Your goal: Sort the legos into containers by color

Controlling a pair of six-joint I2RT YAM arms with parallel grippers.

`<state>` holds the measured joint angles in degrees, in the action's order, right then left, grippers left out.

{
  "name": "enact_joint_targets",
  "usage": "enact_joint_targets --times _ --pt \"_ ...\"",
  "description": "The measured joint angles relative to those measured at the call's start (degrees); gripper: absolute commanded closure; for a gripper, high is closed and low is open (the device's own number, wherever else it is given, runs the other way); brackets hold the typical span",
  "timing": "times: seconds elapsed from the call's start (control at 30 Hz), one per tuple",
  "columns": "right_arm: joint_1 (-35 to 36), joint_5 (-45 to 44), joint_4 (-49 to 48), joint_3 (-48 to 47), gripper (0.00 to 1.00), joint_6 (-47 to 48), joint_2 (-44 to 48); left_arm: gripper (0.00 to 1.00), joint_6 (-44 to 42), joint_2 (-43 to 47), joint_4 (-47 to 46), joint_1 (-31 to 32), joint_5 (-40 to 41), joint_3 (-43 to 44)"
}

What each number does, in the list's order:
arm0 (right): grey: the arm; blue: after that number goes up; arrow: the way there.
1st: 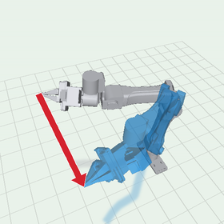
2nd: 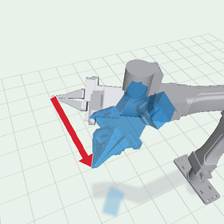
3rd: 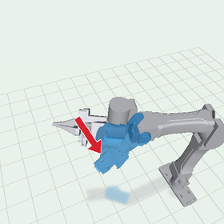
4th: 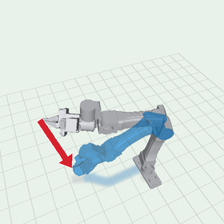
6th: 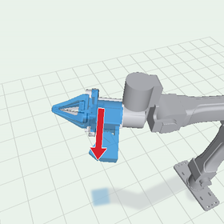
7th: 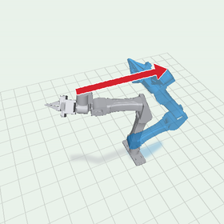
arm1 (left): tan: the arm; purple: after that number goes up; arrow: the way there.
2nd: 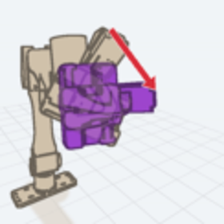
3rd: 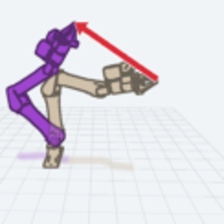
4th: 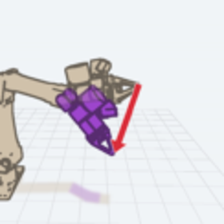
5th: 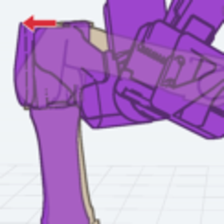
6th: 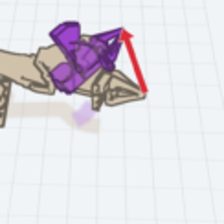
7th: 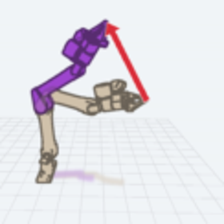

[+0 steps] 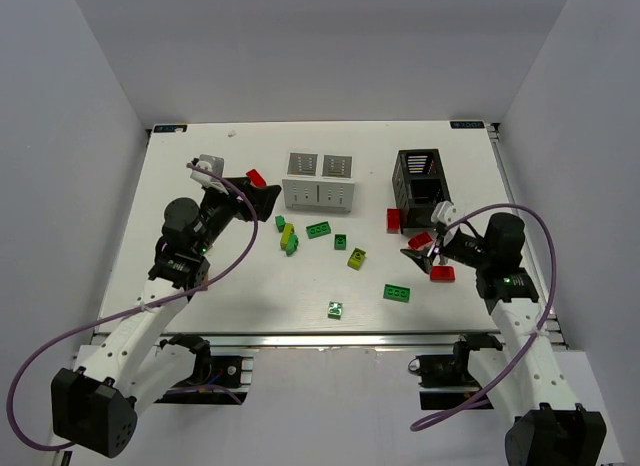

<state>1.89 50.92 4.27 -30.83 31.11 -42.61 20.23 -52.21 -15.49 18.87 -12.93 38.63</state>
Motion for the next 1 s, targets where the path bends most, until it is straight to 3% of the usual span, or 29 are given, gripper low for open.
enact_joint_targets --times 0.13,0.27,0.37,0.7,0.87,1.0 --pt "0.0 -4.5 -0.9 0.2 0.22 -1.1 -0.7 0.02 0.0 0.0 0.0 0.0 0.1 0.0" --pt "0.0 -10.5 -1.4 -0.2 0.11 -2.5 -3.4 0.02 0.2 -0.8 0.0 0.0 0.1 0.0" --pt "0.0 -15.5 -1.4 -0.8 0.11 -2.9 -5.4 0.02 0.5 -1.6 0.0 -0.3 0.0 0.0" --pt "3.4 -27.7 0.6 -5.8 0.11 -3.0 -11.9 0.18 3.8 -5.2 -0.2 -2.8 -1.6 0.6" --pt "6.8 -32.0 3.2 -7.2 0.19 -2.2 -14.7 0.19 5.1 -5.7 -0.3 -2.9 -2.5 0.7" --pt "7.6 -36.5 3.7 -7.2 0.2 -1.9 -17.1 0.19 5.8 -5.7 -0.5 -2.9 -2.7 0.7"
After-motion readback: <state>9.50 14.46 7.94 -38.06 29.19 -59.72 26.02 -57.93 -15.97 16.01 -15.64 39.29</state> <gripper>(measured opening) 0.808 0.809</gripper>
